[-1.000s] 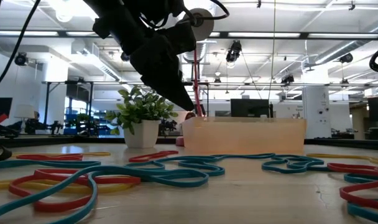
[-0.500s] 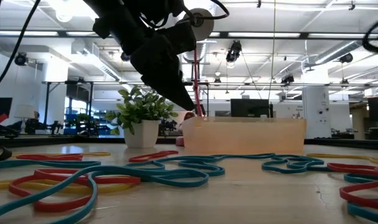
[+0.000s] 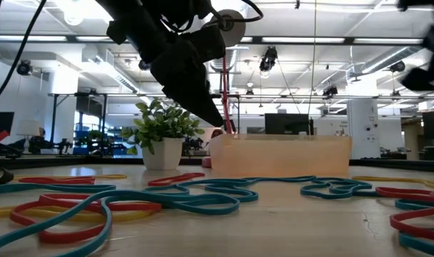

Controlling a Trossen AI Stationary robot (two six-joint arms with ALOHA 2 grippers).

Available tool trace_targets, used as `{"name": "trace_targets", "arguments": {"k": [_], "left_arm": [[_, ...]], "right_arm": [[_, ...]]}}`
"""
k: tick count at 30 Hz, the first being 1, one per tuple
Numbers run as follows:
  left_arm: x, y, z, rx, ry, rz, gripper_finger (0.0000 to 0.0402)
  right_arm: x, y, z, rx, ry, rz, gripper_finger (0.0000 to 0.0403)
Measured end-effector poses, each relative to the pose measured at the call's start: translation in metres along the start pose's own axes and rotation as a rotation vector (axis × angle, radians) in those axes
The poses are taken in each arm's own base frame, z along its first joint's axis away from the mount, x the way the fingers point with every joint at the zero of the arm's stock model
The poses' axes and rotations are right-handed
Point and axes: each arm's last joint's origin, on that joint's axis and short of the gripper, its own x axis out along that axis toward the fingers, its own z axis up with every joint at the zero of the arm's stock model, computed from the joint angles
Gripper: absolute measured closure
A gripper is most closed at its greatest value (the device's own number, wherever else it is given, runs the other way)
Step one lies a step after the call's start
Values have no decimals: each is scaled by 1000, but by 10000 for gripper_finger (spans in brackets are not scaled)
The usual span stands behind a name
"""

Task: Pick and place rubber bands into bin
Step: Put the right black rubberband into the orange container

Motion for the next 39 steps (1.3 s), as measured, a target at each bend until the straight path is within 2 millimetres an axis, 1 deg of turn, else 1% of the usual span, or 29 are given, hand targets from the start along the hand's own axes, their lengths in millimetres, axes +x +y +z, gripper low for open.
{"name": "trace_targets", "arguments": {"k": [4,6,8,12,18,21,26,30,33,36,39], "left_arm": [[0,0,2,24,-21,-1,240],[0,0,2,24,-20,-1,240],[0,0,2,25,-20,0,240],[0,0,2,26,-19,0,240],[0,3,2,12,-18,38,240],[0,3,0,12,-11,42,240],[1,3,-1,12,-5,34,240],[1,-1,-4,-8,26,-51,240],[-5,-7,-8,-3,79,-135,240],[-17,-14,-12,14,143,-169,240],[-28,-20,-15,37,179,-181,240]], "right_arm": [[-8,0,25,-68,-239,-81,394],[-7,-3,37,-82,-310,-136,394],[-4,-7,48,-89,-341,-185,394],[11,-19,67,-74,-332,-277,394],[38,-39,87,-58,-319,-375,394],[48,-49,99,-47,-291,-380,394],[67,-67,117,-24,-247,-327,394],[83,-83,123,-32,-230,-294,394],[94,-96,123,-48,-183,-225,394],[103,-107,122,-65,-157,-222,385],[108,-117,120,-92,-133,-248,363]]}}
